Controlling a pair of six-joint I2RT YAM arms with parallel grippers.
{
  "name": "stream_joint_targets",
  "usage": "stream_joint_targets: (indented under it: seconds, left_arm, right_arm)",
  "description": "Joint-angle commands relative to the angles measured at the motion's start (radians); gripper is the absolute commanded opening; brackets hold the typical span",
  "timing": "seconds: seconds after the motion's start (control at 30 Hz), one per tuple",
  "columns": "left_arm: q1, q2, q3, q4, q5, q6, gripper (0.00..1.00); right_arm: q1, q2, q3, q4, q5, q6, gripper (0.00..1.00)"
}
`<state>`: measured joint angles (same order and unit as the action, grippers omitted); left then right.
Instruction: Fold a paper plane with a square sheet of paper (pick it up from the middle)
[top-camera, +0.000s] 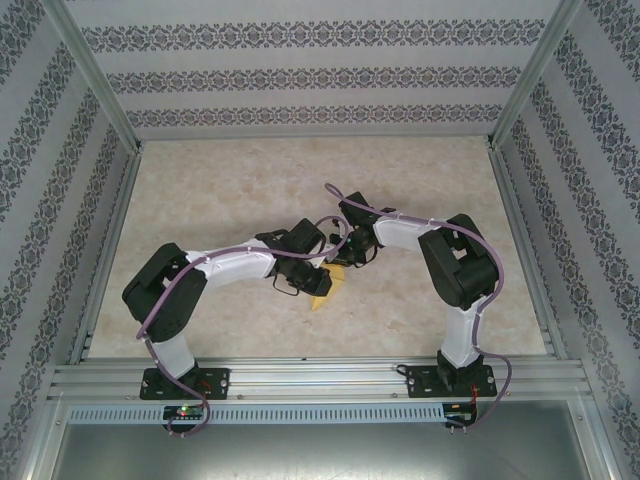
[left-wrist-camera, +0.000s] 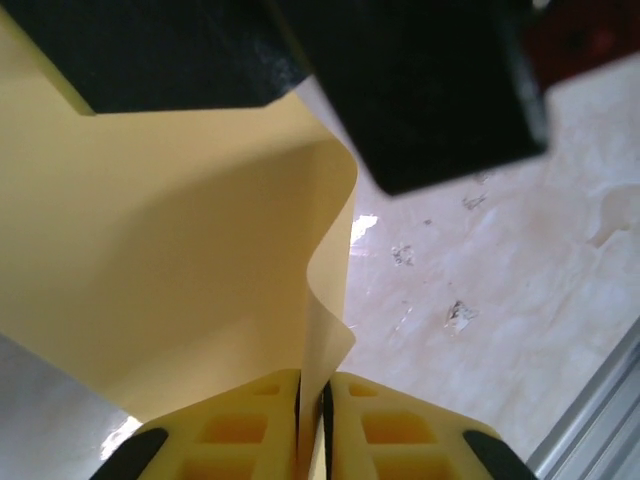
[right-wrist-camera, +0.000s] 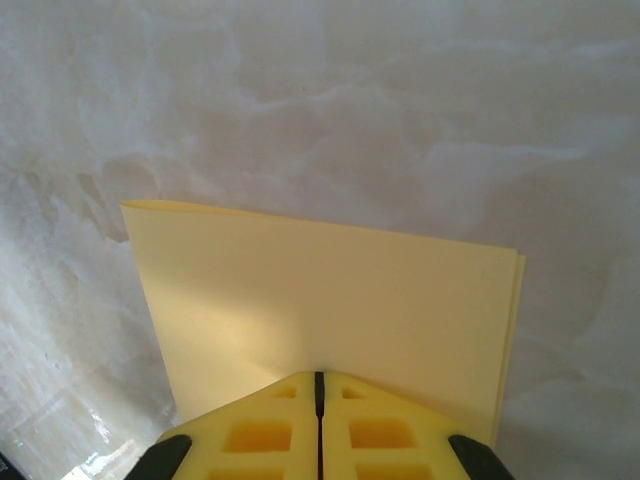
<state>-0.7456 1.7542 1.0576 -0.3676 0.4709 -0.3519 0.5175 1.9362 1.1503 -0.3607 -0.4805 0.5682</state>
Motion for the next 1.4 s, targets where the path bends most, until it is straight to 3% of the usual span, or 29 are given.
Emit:
stream_joint_targets:
  seconds: [0.0, 0.17, 0.6, 1.03, 1.37]
  left_arm:
    - [0.008, -0.014, -0.028, 0.042, 0.045, -0.052, 0.19]
    - [0.008, -0.039, -0.020, 0.032, 0.002, -0.044, 0.26]
    - [0.008, -0.090, -0.043, 0.078, 0.033, -0.054, 0.36]
    - [0.008, -0.125, -0.042, 0.063, -0.006, -0.046, 0.33]
    - [0.008, -0.093, -0.027, 0.020, -0.020, -0.014, 0.10]
  right_arm:
    - [0.003, 0.009, -0.014, -0.052, 0.025, -0.007, 0.08]
    - [0.004, 0.007, -0.018, -0.054, 0.029, -0.008, 0.08]
    - [0.003, 0.012, -0.018, -0.056, 0.031, -0.009, 0.08]
    - [0.003, 0.018, -0.021, -0.056, 0.033, -0.008, 0.08]
    - [-0.001, 0.018, -0.019, -0.058, 0.034, -0.009, 0.08]
